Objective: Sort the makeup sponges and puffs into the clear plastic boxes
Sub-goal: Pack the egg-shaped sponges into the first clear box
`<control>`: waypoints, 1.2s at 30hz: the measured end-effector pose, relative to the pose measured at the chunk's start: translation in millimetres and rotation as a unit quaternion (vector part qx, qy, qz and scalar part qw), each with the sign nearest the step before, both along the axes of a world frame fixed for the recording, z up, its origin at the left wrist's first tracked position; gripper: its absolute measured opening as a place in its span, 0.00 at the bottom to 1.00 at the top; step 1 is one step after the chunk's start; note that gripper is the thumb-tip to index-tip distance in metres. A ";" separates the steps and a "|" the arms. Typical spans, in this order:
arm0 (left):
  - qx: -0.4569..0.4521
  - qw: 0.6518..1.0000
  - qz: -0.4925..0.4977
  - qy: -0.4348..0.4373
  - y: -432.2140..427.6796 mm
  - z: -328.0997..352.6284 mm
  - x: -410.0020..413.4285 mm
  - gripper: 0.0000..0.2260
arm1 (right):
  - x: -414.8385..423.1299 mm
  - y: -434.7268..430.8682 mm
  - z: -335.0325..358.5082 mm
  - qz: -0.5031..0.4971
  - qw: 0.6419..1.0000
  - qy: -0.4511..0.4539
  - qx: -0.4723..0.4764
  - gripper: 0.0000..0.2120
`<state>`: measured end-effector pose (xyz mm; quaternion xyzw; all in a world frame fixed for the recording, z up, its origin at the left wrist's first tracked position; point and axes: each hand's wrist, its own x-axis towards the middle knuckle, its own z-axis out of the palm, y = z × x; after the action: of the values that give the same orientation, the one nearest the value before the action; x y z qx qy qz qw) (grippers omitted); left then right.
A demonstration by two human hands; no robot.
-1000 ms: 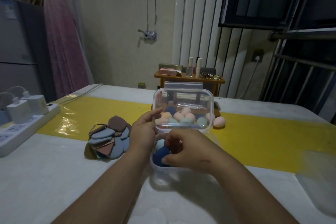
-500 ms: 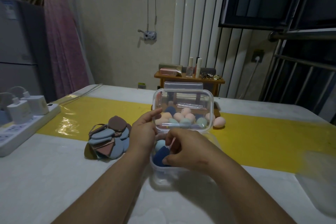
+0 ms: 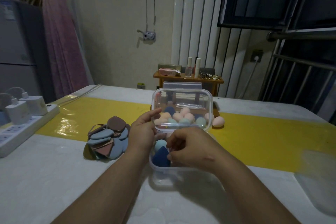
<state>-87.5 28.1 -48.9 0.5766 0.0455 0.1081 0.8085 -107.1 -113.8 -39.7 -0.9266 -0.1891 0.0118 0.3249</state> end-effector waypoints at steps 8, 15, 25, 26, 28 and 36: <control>0.026 0.999 0.014 0.011 1.8 -3.8 4.0 0.25 | 6.5 -17.7 2.3 -0.066 0.989 -0.096 0.088 0.10; 0.019 1.000 0.018 0.010 0.4 3.8 -1.1 0.24 | 23.0 -53.0 -3.5 -0.197 0.932 -0.150 0.264 0.09; 0.012 0.999 0.025 0.020 4.6 4.8 -1.5 0.23 | 55.4 -86.0 -32.3 -0.302 0.919 -0.121 0.221 0.05; 0.011 0.999 0.026 0.020 5.0 4.6 -1.3 0.23 | 58.2 -87.3 -35.2 -0.306 0.921 -0.118 0.211 0.06; 0.010 0.999 0.028 0.019 5.4 4.2 -1.0 0.23 | 61.5 -88.3 -40.0 -0.305 0.927 -0.110 0.190 0.09; 0.020 0.999 0.035 0.027 8.4 0.4 3.7 0.25 | 82.0 -92.3 -62.1 -0.242 0.969 -0.029 -0.028 0.35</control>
<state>-83.9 36.5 -48.5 0.5932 0.0857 0.1218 0.7911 -25.1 -206.1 -101.8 -0.9535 0.0319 -0.0892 0.2862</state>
